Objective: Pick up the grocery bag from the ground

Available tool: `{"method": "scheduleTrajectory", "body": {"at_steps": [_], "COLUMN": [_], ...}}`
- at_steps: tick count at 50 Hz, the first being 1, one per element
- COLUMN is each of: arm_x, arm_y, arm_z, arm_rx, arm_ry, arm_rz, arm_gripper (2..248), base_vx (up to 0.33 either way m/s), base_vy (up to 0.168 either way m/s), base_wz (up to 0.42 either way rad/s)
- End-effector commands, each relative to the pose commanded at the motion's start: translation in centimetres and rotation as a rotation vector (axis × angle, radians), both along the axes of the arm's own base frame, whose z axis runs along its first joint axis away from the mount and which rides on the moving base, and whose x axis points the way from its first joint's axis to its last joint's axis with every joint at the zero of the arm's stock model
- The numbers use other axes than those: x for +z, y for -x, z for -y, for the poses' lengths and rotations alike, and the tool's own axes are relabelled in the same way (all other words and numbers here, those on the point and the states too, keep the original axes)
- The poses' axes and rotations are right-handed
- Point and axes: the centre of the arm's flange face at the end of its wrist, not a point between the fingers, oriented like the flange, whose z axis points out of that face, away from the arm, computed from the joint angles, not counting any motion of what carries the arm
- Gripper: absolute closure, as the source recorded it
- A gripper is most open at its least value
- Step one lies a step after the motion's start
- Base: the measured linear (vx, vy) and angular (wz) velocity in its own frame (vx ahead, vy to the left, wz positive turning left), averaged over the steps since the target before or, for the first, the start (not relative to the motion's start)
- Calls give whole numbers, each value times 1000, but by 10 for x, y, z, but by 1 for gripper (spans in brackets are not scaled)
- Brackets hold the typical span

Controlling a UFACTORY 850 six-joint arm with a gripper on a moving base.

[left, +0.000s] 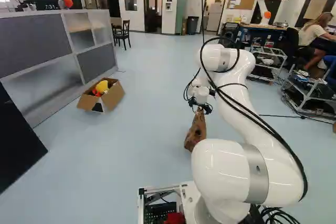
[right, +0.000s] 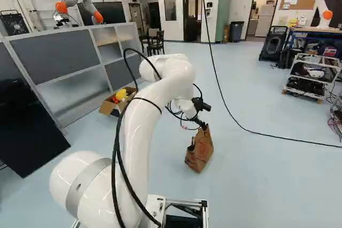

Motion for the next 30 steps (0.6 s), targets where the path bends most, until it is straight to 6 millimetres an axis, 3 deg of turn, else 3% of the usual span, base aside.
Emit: {"method": "scheduleTrajectory", "body": {"at_steps": [30], "arm_x": [-45], "arm_y": [-1], "arm_z": [-1], "arm_rx": [3], "arm_ry": [-25], "arm_rz": [-44], "arm_gripper": [3], "base_vx": [0], "base_vy": [0], "base_wz": [0]}}
